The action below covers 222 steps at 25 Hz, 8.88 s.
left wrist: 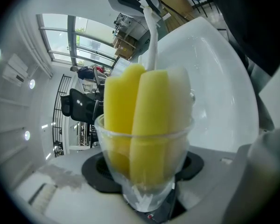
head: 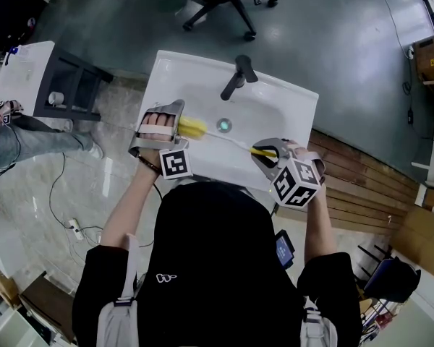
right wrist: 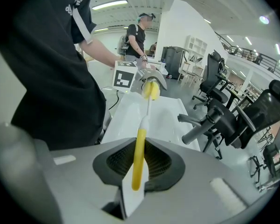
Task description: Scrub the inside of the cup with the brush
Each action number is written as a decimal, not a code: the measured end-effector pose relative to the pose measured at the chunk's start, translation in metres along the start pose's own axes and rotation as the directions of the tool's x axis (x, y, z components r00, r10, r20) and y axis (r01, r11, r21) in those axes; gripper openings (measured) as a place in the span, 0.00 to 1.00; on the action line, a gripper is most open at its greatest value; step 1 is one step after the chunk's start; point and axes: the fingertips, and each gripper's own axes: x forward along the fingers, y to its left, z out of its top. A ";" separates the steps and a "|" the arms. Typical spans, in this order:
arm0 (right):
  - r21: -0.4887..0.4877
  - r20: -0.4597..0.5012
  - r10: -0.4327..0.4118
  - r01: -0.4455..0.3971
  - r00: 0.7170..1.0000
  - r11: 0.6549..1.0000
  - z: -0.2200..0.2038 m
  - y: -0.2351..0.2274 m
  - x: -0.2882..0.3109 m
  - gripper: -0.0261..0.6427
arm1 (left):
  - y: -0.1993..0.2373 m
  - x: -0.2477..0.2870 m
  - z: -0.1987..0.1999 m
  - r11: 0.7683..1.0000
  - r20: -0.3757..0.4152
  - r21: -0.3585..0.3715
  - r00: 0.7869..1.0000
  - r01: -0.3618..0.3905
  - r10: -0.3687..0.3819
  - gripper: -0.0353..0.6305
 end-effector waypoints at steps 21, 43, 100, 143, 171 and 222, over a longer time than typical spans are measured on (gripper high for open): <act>-0.007 0.033 0.013 -0.012 0.999 1.000 0.033 -0.008 0.017 0.12 | 0.005 0.007 0.012 0.999 0.002 0.013 0.999 -0.037 0.037 0.47; 0.022 0.092 -0.006 0.004 0.996 1.000 0.056 -0.012 0.013 0.12 | -0.012 0.012 0.009 0.988 0.059 -0.154 0.998 0.024 -0.015 0.47; 0.479 0.316 -0.447 0.266 0.837 0.837 0.029 -0.024 -0.056 0.12 | 0.017 -0.006 -0.011 0.433 0.346 -0.847 0.938 0.309 0.009 0.47; 0.830 -0.296 -0.736 0.545 0.609 0.118 -0.183 -0.005 -0.039 0.12 | 0.019 -0.004 -0.013 0.293 0.387 -0.885 0.922 0.362 0.031 0.47; 0.745 -0.522 -0.607 0.667 0.600 0.018 -0.232 0.009 0.009 0.12 | 0.007 -0.010 -0.020 0.264 0.388 -0.891 0.922 0.369 0.021 0.47; 0.756 -0.324 -0.705 0.621 0.630 0.207 -0.105 -0.026 0.007 0.04 | 0.040 0.087 -0.047 0.317 0.455 -0.867 0.870 0.385 0.189 0.47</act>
